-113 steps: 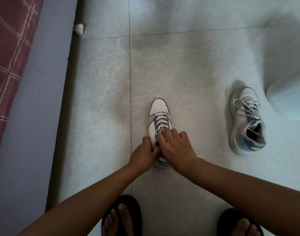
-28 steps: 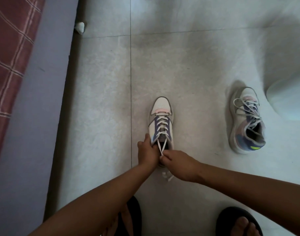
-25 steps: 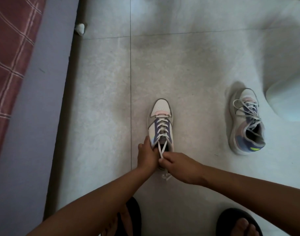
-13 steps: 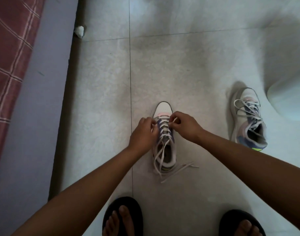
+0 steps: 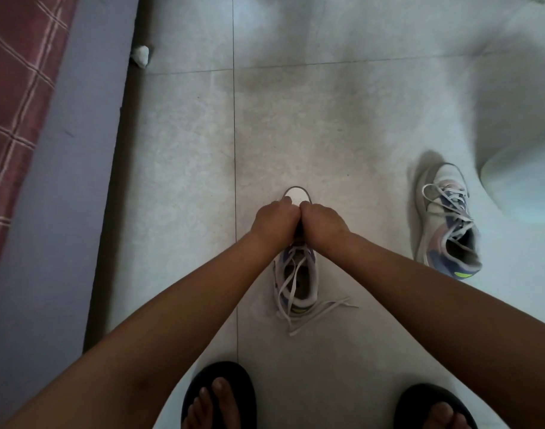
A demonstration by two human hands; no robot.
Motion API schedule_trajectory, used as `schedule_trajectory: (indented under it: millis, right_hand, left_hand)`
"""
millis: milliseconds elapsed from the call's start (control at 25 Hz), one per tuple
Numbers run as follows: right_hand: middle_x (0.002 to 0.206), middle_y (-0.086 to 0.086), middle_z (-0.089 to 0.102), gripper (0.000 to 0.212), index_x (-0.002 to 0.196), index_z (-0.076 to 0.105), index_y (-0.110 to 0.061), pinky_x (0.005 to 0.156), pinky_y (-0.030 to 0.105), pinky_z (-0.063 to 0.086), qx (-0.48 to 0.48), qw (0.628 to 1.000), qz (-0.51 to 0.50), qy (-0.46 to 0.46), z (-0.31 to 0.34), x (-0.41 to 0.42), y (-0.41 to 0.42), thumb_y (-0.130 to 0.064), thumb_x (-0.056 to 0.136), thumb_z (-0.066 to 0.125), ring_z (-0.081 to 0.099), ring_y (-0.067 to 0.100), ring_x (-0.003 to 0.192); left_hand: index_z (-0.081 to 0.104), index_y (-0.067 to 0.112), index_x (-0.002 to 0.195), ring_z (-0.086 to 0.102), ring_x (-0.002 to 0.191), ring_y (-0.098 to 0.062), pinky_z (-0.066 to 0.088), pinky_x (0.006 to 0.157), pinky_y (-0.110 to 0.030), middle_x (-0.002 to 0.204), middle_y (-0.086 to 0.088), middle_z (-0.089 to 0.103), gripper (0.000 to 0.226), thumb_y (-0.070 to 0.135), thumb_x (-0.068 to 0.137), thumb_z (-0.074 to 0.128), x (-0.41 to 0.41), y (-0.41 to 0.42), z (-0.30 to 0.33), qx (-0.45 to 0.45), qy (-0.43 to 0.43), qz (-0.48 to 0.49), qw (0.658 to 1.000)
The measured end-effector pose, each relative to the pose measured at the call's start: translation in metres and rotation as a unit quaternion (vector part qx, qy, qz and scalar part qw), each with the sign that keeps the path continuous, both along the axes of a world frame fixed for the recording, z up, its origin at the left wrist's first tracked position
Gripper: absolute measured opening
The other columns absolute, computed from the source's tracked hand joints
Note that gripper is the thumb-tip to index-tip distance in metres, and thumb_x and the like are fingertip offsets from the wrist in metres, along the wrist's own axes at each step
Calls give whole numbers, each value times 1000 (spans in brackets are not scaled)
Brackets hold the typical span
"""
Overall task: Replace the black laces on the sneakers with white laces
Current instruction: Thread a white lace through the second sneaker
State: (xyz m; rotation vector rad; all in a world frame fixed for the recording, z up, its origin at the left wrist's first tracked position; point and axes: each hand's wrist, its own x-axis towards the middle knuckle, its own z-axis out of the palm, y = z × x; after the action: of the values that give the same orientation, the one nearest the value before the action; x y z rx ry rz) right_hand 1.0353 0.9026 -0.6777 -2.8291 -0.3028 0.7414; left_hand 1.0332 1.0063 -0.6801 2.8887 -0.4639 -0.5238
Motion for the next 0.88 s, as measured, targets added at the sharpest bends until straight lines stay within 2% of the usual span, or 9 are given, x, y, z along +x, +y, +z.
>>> schedule_trajectory:
  millis: [80, 200, 240, 360, 480, 600, 720, 800, 880]
  right_hand:
    - [108, 16, 62, 20, 113, 48, -2, 72, 34, 43, 22, 999, 31, -14, -2, -2, -8, -8, 93, 45, 61, 32, 93]
    - [112, 17, 58, 25, 120, 44, -2, 77, 36, 43, 21, 989, 125, -76, -11, -20, -32, -9, 96, 37, 57, 32, 98]
    - [112, 18, 57, 25, 119, 45, -2, 76, 36, 42, 35, 988, 125, -83, -15, -29, -39, -9, 97, 37, 56, 33, 99]
    - [102, 20, 59, 16, 107, 47, -2, 66, 30, 32, 98, 990, 61, -77, -20, -40, -43, -11, 96, 39, 56, 34, 89]
    - [92, 13, 58, 16, 105, 45, -6, 63, 31, 33, 182, 980, -50, -55, -17, -42, -38, -19, 98, 42, 54, 29, 78]
    - [96, 9, 56, 19, 107, 51, -7, 67, 27, 35, 218, 971, -90, -44, -13, -49, -33, -22, 94, 51, 54, 23, 83]
    - [102, 14, 60, 21, 110, 57, -7, 74, 30, 42, 197, 976, -91, -23, -4, -43, -26, -19, 93, 54, 58, 27, 91]
    - [104, 15, 64, 20, 108, 61, -7, 75, 33, 45, 167, 982, -85, -10, 3, -35, -19, -14, 91, 52, 60, 29, 92]
    - [107, 14, 66, 27, 111, 63, -9, 74, 30, 46, 121, 991, -57, 2, 9, -29, -8, -8, 89, 49, 61, 29, 96]
  left_hand:
    - [60, 3, 106, 59, 90, -30, 41, 68, -31, 108, -15, 55, 19, 10, 91, 50, 0, -1, -1, -36, -4, 35, 999]
    - [58, -1, 102, 57, 87, -30, 38, 69, -27, 105, -18, 56, 15, 7, 93, 49, -15, 3, -8, -135, -20, 63, 989]
    - [57, -4, 100, 56, 87, -30, 36, 69, -25, 103, -20, 56, 15, 7, 93, 49, -22, 4, -11, -164, -21, 65, 984]
    - [58, -5, 93, 55, 84, -30, 35, 69, -23, 99, -20, 55, 14, 7, 92, 51, -32, 7, -16, -221, -25, 104, 969]
    - [61, 0, 96, 57, 86, -23, 47, 76, -29, 100, -13, 55, 13, 11, 90, 59, -34, 12, -13, -277, -20, 138, 951]
    - [65, 4, 106, 54, 93, -20, 48, 80, -31, 104, -11, 53, 23, 19, 88, 62, -38, 16, -12, -250, 4, 82, 965]
    - [66, 7, 106, 52, 92, -20, 45, 78, -27, 103, -10, 51, 23, 21, 90, 58, -40, 13, -10, -195, 35, 124, 972]
    - [68, 5, 98, 53, 88, -24, 40, 70, -26, 95, -10, 50, 17, 15, 87, 58, -39, 8, -4, -190, 38, 152, 969]
    - [68, 0, 87, 55, 83, -28, 35, 63, -25, 87, -12, 48, 13, 9, 84, 58, -34, 4, 2, -177, 48, 164, 969]
